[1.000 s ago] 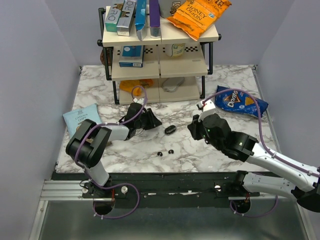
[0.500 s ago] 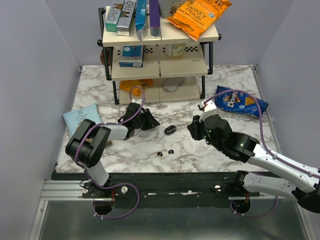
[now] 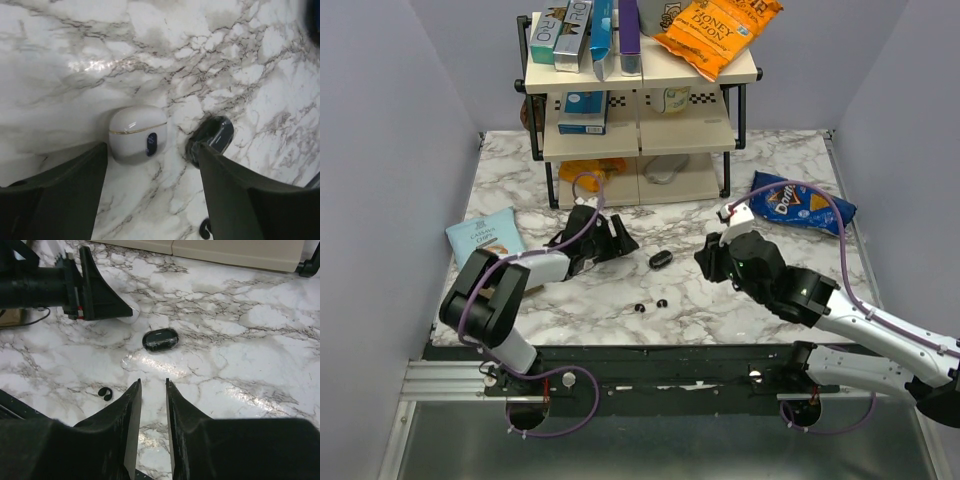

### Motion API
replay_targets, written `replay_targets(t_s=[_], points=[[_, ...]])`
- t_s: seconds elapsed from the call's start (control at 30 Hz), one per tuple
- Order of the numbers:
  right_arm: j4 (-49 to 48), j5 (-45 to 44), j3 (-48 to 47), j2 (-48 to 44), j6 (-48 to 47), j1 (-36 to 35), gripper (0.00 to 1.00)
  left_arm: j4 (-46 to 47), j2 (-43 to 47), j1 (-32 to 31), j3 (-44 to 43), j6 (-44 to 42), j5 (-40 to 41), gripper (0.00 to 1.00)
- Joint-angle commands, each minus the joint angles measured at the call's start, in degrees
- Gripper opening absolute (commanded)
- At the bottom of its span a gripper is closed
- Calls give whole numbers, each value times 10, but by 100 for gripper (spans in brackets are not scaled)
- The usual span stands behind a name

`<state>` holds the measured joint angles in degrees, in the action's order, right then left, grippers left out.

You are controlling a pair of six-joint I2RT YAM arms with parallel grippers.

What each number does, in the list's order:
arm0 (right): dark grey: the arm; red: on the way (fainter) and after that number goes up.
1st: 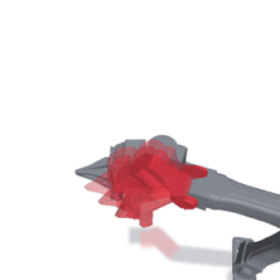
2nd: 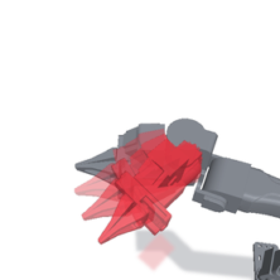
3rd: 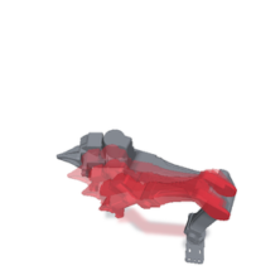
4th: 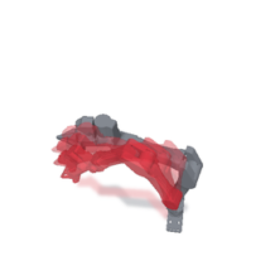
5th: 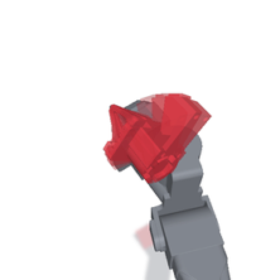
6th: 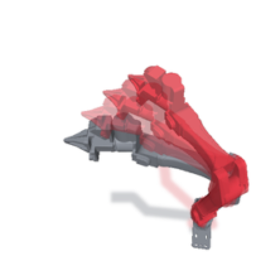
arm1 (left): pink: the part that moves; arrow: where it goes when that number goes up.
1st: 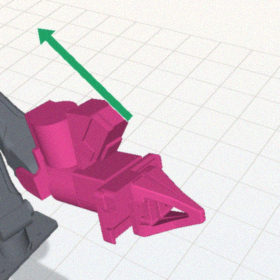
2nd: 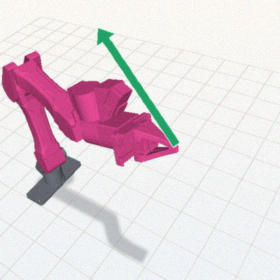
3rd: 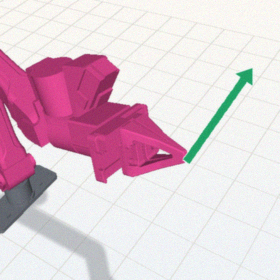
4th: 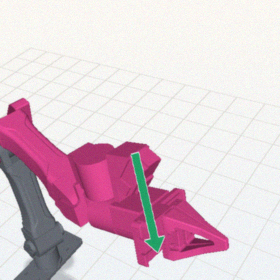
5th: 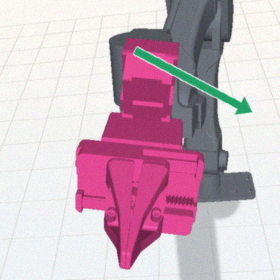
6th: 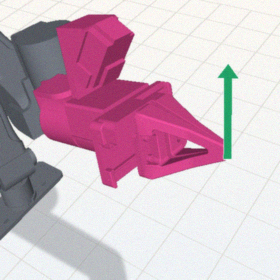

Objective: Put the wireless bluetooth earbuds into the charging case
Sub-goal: Place the charging case at the center of the board.

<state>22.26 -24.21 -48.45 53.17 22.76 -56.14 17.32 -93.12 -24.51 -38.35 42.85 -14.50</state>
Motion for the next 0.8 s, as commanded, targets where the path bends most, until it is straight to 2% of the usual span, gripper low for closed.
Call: replay_targets(t_s=[0.0, 0.17, 0.2, 0.27, 0.3, 0.47, 0.53, 0.57, 0.67, 0.73, 0.77], points=[[-15, -15, 15, -4, 9, 1, 36, -152, 91, 20, 23, -25, 90, 84], [-34, -35, 28, 4, 8, 1, 45, -264, 202, 17, 19, -30, 213, 87], [-42, -41, 34, 6, 8, 1, 52, -282, 234, 8, 19, -29, 248, 99], [-66, -51, 44, 11, 13, 2, 61, -283, 264, 4, 29, -12, 265, 99], [-71, -50, 48, 12, 16, 2, 67, -274, 289, 4, 44, 27, 262, 99], [-77, -38, 45, 26, 23, 2, 69, -159, 338, -7, 113, 114, 209, 99], [-76, -47, 48, 24, 26, 2, 69, -162, 335, -60, 103, 130, 239, 99], [-75, -51, 49, 23, 28, 2, 69, -172, 329, -89, 88, 125, 302, 99], [-74, -61, 57, 27, 34, 3, 69, -221, 293, -170, 35, 130, 391, 99], [-74, -58, 62, 39, 46, 12, 68, -215, 266, -182, 20, 144, 383, 99], [-73, -52, 67, 43, 50, 16, 66, -207, 256, -182, 14, 120, 368, 99]])
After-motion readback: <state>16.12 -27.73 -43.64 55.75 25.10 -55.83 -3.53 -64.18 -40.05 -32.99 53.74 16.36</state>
